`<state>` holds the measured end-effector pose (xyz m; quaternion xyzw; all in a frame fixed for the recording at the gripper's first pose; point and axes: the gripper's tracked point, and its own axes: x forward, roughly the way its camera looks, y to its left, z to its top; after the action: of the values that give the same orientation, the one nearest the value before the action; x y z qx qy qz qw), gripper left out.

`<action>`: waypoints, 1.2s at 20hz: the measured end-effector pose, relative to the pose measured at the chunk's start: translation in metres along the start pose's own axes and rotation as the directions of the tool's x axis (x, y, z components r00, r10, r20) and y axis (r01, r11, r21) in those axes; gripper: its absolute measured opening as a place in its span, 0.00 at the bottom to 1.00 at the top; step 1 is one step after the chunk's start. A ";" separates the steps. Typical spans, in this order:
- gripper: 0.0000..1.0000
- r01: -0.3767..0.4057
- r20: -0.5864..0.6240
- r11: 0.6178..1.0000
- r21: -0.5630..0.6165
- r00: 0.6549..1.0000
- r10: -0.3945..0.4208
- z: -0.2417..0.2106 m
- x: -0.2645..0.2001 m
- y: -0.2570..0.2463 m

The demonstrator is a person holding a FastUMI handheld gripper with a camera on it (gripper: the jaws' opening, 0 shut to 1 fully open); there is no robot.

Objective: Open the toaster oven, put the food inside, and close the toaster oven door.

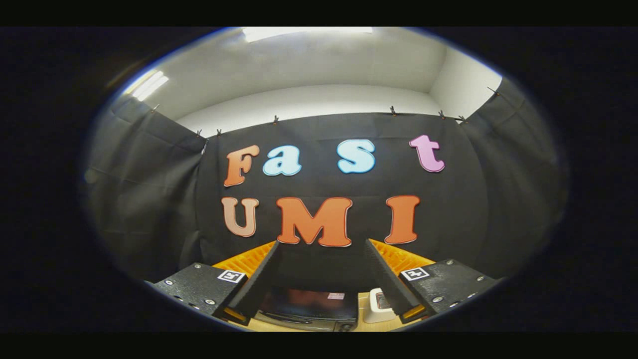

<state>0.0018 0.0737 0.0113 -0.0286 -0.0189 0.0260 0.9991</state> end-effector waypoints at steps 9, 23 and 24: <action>0.98 0.009 -0.148 0.993 0.118 0.989 0.009 -0.079 0.015 0.027; 0.98 0.022 -0.601 0.996 0.088 0.799 0.035 -0.286 0.010 0.091; 0.98 0.030 -0.612 0.996 0.089 0.790 0.031 -0.294 0.011 0.092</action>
<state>0.0199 0.1496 -0.2870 0.0112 0.3070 0.0166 0.9515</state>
